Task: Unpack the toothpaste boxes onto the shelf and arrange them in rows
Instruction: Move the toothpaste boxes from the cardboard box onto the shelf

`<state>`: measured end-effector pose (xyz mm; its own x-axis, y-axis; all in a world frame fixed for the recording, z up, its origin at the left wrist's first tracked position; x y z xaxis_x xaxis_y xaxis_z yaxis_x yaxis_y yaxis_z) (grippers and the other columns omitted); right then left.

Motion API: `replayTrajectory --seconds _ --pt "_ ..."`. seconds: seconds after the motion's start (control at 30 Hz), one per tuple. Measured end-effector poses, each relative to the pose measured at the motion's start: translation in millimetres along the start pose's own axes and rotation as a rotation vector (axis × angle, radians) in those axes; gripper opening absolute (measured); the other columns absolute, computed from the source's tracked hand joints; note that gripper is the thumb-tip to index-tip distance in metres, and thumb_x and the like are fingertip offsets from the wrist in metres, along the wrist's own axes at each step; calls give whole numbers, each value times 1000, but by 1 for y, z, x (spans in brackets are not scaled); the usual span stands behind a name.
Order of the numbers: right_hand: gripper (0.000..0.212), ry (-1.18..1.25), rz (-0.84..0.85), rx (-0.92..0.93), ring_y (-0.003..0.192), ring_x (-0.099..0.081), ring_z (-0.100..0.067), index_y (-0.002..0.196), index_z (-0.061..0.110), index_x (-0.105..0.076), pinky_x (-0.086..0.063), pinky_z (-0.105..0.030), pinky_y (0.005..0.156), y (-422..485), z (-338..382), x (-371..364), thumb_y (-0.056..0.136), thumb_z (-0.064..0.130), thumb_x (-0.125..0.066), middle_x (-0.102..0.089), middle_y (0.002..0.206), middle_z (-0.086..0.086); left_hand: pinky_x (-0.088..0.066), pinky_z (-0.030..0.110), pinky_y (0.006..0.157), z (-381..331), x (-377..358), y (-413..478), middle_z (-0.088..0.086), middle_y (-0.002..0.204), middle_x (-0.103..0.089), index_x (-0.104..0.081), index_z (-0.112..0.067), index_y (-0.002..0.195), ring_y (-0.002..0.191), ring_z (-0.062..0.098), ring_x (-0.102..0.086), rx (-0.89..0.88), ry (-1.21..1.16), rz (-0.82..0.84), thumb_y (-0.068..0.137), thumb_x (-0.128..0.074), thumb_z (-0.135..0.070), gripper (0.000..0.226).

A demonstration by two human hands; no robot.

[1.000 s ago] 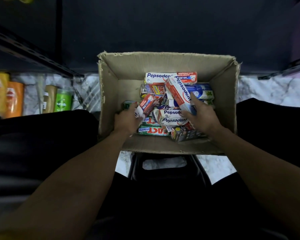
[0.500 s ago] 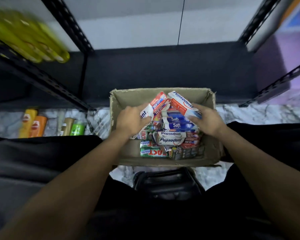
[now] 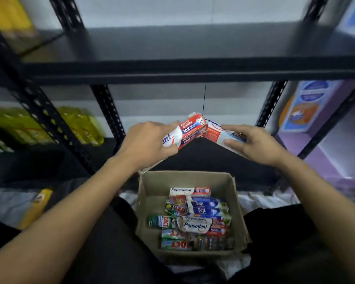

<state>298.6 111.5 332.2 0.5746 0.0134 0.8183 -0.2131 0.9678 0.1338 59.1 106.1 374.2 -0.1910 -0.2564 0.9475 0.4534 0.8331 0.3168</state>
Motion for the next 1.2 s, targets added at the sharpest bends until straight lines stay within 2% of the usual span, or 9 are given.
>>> replayTrajectory --seconds 0.1,0.2,0.37,0.53,0.63,0.8,0.97,1.07,1.2 --pt "39 -18 -78 83 105 -63 -7 130 36 -60 -51 -36 94 0 35 50 92 35 -66 -68 120 11 -42 30 58 -5 61 12 -4 96 -72 -53 -43 134 81 22 -64 -58 3 -33 76 -49 -61 60" --pt "38 -34 -124 137 101 -64 -1 128 47 -57 -53 -33 89 5 62 94 91 41 -64 -68 114 19 -40 26 57 -3 110 28 -14 103 -72 -46 -46 140 79 8 -60 -79 -12 -51 73 -43 -65 70" --pt "40 -43 -198 202 103 -62 2 129 43 -59 -52 -24 86 22 91 149 90 44 -64 -65 117 22 -52 31 58 13 161 56 -21 96 -71 -46 -53 137 72 3 -61 -87 -89 -84 69 -44 -64 69" --pt "42 -144 -203 192 109 -59 -3 132 41 -57 -49 -30 95 65 88 167 90 46 -62 -63 123 17 -54 36 67 32 171 99 -15 102 -72 -45 -51 137 78 7 -62 -112 -21 -37 77 -52 -58 61" --pt "38 -210 -222 127 108 -60 -8 129 39 -59 -49 -34 95 94 78 168 91 44 -62 -65 123 14 -55 38 70 49 156 133 -10 108 -71 -48 -40 138 84 10 -61 -60 68 22 86 -59 -50 54" --pt "36 -228 -345 16 104 -63 -17 122 36 -60 -53 -41 89 124 69 170 87 48 -63 -69 116 8 -52 39 83 101 133 180 6 121 -67 -34 -24 150 99 25 -61 185 -11 -26 90 -61 -50 71" --pt "50 -159 -385 -24 114 -58 -18 131 25 -59 -41 -24 95 125 70 180 81 30 -67 -60 131 5 -42 35 101 133 125 181 2 147 -51 -25 -20 154 129 26 -52 346 -196 24 83 -69 -52 90" --pt "48 -208 -396 -2 113 -57 -19 126 28 -63 -42 -26 96 110 65 177 79 22 -66 -59 127 4 -43 31 99 139 127 148 -3 144 -53 -36 -25 149 125 20 -53 357 -147 19 76 -75 -44 85" --pt "39 -227 -466 -10 111 -61 -18 118 25 -70 -37 -18 93 117 50 175 81 13 -66 -67 121 3 -42 13 73 142 129 125 -12 114 -67 -60 -32 125 95 8 -59 291 -256 -177 73 -78 -25 55"
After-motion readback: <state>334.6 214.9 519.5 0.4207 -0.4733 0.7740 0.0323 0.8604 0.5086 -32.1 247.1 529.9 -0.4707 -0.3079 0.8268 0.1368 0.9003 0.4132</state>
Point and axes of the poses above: each hand's wrist, its own y-axis towards the middle knuckle, its own x-axis out of the back of the hand, z = x × y, the point moved 9 cm from there along y, towards the middle knuckle
